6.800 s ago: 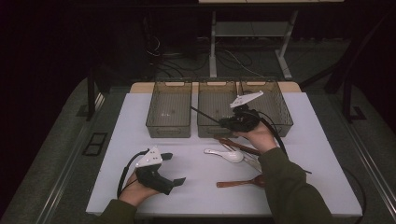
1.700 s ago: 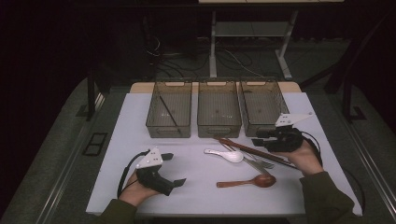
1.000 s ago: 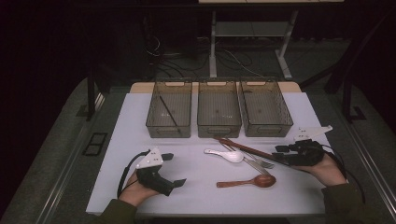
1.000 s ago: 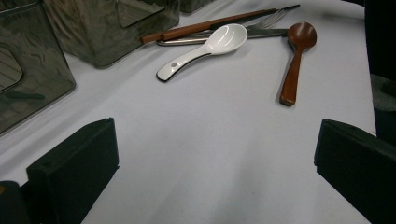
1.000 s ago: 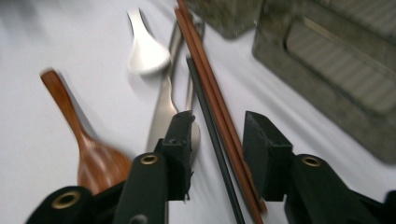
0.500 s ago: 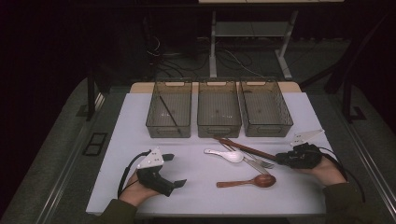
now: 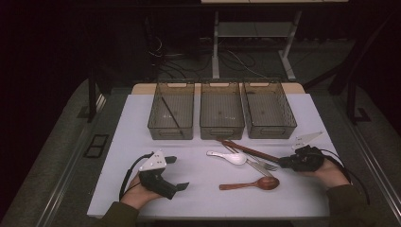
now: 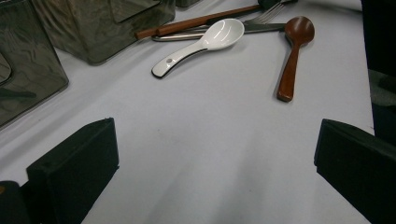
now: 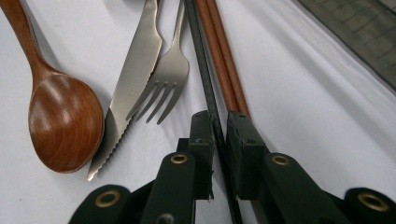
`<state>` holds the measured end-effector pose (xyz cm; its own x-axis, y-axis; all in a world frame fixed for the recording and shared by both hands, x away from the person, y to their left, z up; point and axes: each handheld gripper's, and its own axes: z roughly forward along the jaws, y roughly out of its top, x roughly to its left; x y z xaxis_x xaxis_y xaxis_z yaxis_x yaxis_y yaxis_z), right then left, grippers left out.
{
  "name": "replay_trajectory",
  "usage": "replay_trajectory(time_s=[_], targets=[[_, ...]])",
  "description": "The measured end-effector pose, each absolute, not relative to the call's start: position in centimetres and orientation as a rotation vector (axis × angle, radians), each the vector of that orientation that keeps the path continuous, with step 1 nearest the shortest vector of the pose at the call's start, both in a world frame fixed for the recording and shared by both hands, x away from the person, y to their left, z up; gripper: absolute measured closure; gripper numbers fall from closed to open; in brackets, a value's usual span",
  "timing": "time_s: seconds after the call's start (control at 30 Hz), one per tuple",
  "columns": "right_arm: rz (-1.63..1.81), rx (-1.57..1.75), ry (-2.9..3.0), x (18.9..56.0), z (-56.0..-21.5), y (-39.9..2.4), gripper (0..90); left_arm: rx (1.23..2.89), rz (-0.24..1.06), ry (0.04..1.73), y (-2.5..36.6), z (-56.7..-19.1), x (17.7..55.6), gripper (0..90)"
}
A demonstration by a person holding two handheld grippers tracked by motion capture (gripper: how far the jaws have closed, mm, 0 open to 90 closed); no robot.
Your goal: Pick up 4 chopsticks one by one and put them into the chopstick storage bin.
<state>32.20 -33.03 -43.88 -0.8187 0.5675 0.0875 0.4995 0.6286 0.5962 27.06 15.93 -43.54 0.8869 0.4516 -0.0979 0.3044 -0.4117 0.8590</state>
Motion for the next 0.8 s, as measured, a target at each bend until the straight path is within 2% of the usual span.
replay_trajectory(time_s=[0.8], targets=[[0.975, 0.797, 2.794, 32.13, -44.01, -32.92, 85.9, 2.033, 0.18, 0.544, 15.9, -43.53, 27.05, 0.0]])
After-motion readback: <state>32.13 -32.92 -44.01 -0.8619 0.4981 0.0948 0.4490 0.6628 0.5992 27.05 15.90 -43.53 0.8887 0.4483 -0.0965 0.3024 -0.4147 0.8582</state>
